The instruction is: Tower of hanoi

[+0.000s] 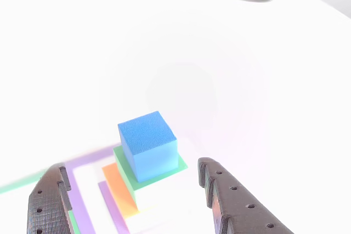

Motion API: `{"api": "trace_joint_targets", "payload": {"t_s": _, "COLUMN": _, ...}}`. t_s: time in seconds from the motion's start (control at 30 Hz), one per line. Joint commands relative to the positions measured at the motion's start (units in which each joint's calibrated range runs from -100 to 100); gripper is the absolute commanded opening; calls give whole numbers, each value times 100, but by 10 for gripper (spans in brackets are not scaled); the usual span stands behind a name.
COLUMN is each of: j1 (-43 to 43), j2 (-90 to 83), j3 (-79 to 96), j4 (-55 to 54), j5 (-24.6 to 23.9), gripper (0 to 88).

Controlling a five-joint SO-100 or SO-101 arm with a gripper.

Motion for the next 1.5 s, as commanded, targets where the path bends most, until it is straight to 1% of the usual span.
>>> {"api": "trace_joint_targets", "payload": {"t_s": 0.0, "j1": 49, "j2": 158, "j3": -336, "j4": -200, "j5": 0, "gripper": 271}}
{"api": "trace_joint_targets", "payload": {"t_s": 0.23, "j1": 49, "j2": 740, "j3": -590, "j4": -612, "j5": 0, "gripper": 270}}
{"api": "trace_joint_targets", "payload": {"t_s": 0.73, "j1": 192, "j2": 1305, "j3": -1090, "j4": -702, "j5": 0, "gripper": 266}}
{"api": "trace_joint_targets", "payload": {"t_s": 1.47, "j1": -28, "j2": 2056, "j3": -1290, "j4": -1195, "j5": 0, "gripper": 238}}
